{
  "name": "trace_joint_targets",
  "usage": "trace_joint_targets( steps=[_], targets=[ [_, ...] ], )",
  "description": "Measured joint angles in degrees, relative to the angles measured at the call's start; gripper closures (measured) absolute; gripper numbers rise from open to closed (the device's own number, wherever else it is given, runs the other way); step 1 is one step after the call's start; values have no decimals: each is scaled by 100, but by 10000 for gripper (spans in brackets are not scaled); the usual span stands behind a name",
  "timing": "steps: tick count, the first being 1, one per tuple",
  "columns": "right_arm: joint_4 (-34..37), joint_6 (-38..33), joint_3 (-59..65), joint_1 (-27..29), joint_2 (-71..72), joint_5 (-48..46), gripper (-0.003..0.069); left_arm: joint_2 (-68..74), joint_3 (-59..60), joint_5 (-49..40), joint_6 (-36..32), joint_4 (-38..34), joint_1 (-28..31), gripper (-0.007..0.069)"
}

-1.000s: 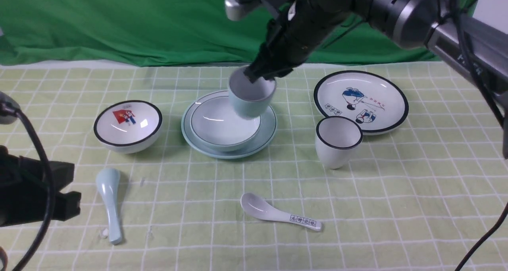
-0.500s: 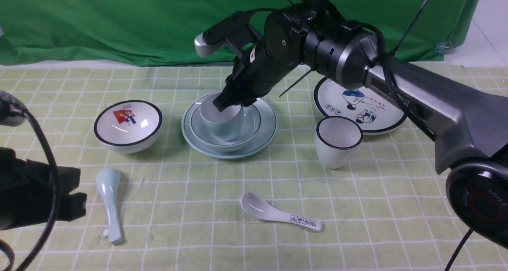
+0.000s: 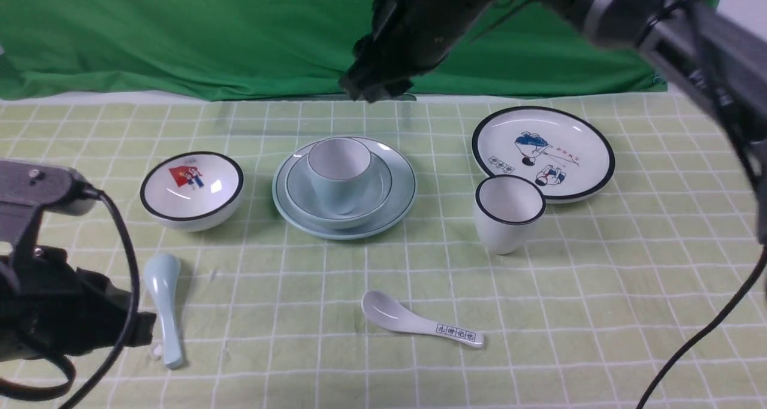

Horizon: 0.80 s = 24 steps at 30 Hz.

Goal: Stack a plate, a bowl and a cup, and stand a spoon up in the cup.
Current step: Use the left arm to grab a blue soup spoon

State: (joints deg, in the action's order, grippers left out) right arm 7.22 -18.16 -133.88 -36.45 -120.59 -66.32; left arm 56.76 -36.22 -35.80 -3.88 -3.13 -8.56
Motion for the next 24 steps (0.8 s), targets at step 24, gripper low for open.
trace_joint_targets(
  steps=[24],
  targets=[
    [22, -61, 7517, 556, 4896, 2404, 648, 3165, -755, 579, 930, 490, 522, 653]
  ],
)
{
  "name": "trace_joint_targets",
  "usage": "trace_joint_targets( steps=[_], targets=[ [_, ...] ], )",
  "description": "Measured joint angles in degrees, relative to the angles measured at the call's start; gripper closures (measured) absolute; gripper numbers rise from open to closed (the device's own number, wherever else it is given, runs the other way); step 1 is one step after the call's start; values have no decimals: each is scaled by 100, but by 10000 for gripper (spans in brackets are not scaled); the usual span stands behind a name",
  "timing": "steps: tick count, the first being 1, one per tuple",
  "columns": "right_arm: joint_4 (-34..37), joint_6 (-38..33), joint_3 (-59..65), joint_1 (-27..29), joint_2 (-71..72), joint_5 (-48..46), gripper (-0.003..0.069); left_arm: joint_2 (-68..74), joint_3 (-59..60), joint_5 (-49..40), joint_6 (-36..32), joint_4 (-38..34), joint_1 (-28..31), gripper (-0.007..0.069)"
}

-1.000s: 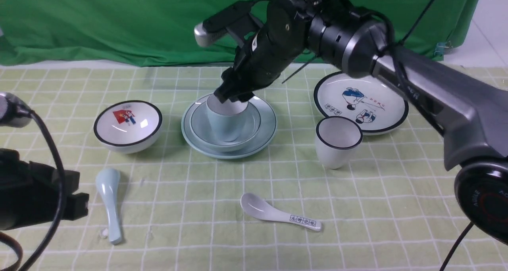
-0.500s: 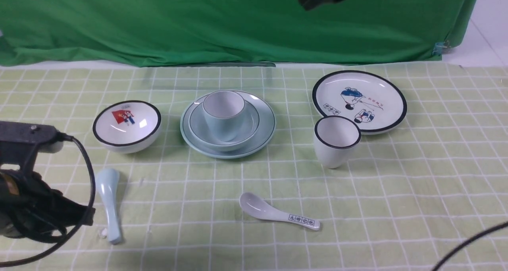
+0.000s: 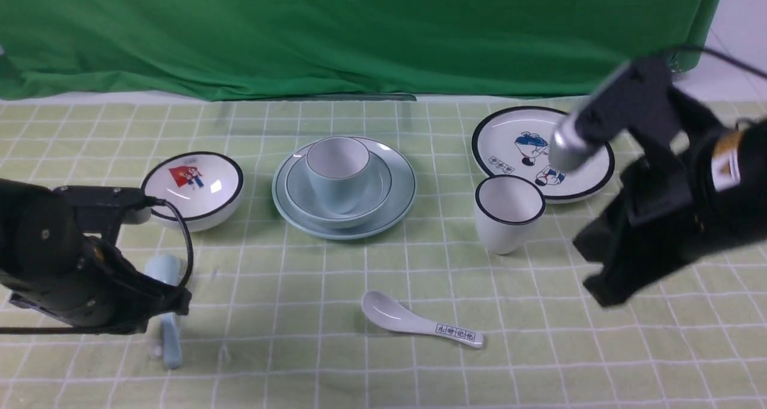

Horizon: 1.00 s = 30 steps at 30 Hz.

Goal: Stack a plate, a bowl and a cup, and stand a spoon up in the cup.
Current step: Use the left arm to grab a blue soup spoon

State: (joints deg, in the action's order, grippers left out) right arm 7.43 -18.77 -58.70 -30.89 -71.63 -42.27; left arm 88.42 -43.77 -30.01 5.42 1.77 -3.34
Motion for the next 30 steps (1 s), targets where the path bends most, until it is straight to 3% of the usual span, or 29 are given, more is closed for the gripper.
trace_joint_targets(
  steps=[4, 10, 13, 17, 22, 30],
  targets=[
    [0, -47, 1228, -21, 647, 1089, 648, 425, -65, -171, -11, -53, 0, 653],
    [0, -59, 1352, -92, 1335, 1687, 648, 537, -182, -266, -292, -688, -102, 652],
    [0, -70, 1352, -92, 1549, 1773, 648, 581, -274, -272, -893, -1456, -532, 652],
    [-11, -89, 1352, -92, 1549, 1778, 648, 686, -547, -314, -1152, -1810, -1100, 652],
    [-24, -214, 1352, -92, 1528, 1826, 648, 697, -1126, -329, -1178, -1691, -1353, 652],
    [-42, -592, 1388, -92, 1528, 1913, 645, 931, -1731, 151, -1171, -11, -1092, 652]
  ],
)
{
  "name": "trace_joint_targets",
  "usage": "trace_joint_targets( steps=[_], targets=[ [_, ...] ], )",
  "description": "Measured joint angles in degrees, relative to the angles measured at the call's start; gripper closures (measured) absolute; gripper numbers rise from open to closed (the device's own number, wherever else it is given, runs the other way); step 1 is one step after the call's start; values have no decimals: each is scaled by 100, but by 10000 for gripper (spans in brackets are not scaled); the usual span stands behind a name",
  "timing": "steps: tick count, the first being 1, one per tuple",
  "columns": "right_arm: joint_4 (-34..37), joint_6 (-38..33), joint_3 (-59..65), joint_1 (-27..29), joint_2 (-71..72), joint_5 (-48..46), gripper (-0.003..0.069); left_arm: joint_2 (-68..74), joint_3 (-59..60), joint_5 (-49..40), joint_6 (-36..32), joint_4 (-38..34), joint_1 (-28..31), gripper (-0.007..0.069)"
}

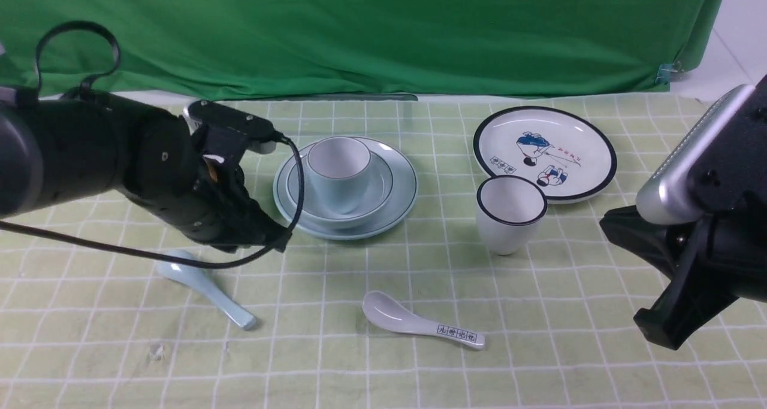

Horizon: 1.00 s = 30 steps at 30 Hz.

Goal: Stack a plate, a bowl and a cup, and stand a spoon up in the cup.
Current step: Use the left arm to grab a blue soup spoon

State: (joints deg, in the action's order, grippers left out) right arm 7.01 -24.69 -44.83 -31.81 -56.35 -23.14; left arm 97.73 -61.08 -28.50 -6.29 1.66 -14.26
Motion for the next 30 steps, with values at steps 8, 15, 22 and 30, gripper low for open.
trace_joint_targets(
  steps=[8, 15, 22, 30],
  targets=[
    [0, -194, 11, 0, 0, -5, 640, 537, -4, -71, -86, 317, 285, 652],
    [-5, -216, 11, 0, 0, -5, 638, 528, -248, -2081, 1051, 519, 239, 598],
    [-11, -364, 11, 0, 0, 12, 638, 80, -482, -2456, 24, 295, -366, 365],
    [-23, -307, 11, 0, 0, -13, 630, 213, -198, -2935, -2608, 884, -616, 190]
  ],
)
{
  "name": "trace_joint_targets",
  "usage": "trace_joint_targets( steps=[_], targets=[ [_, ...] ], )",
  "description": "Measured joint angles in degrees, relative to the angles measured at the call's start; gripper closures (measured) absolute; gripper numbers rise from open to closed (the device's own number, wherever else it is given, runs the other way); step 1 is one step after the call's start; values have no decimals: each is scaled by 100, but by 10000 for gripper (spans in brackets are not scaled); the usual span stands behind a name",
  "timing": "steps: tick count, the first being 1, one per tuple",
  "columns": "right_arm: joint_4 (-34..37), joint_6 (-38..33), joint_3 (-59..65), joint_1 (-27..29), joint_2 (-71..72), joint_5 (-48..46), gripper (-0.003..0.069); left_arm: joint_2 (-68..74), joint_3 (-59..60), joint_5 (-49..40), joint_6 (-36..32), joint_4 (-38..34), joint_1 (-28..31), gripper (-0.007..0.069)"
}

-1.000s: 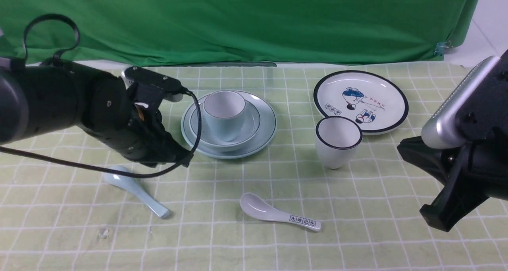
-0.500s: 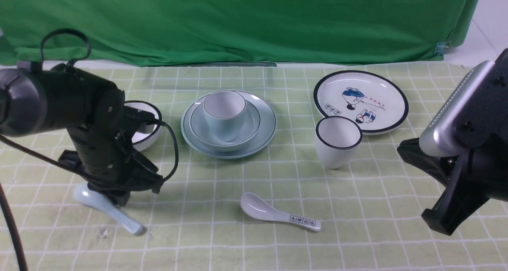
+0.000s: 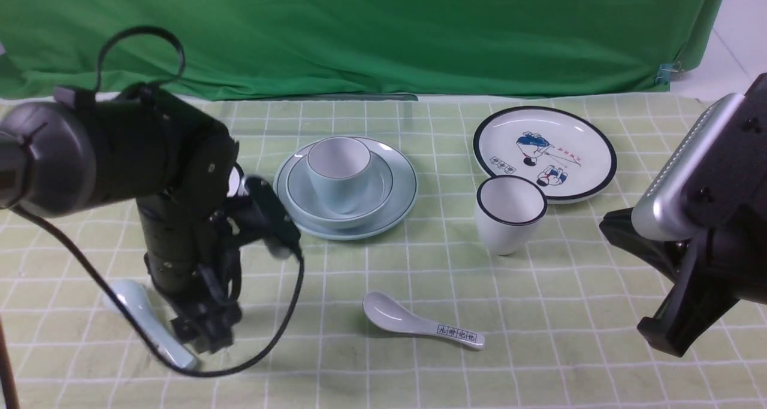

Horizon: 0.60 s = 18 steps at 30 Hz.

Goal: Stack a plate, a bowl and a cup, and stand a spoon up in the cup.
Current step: Use the left arm to grab a blue soup spoon

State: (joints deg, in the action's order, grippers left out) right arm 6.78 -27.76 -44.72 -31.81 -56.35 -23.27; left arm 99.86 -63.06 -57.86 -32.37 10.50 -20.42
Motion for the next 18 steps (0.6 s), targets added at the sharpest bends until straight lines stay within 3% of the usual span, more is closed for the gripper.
trace_joint_targets(
  steps=[3, 10, 18],
  targets=[
    [0, 34, 0, 0, 0, -64, 629, 91, 83, -1, -228, 336, 110, 185],
    [0, 85, 0, 0, 0, -105, 621, 339, 118, 72, -859, 393, 530, 202],
    [0, 85, 0, 0, 0, -115, 617, 505, 101, 197, -981, 486, 634, 246]
  ],
)
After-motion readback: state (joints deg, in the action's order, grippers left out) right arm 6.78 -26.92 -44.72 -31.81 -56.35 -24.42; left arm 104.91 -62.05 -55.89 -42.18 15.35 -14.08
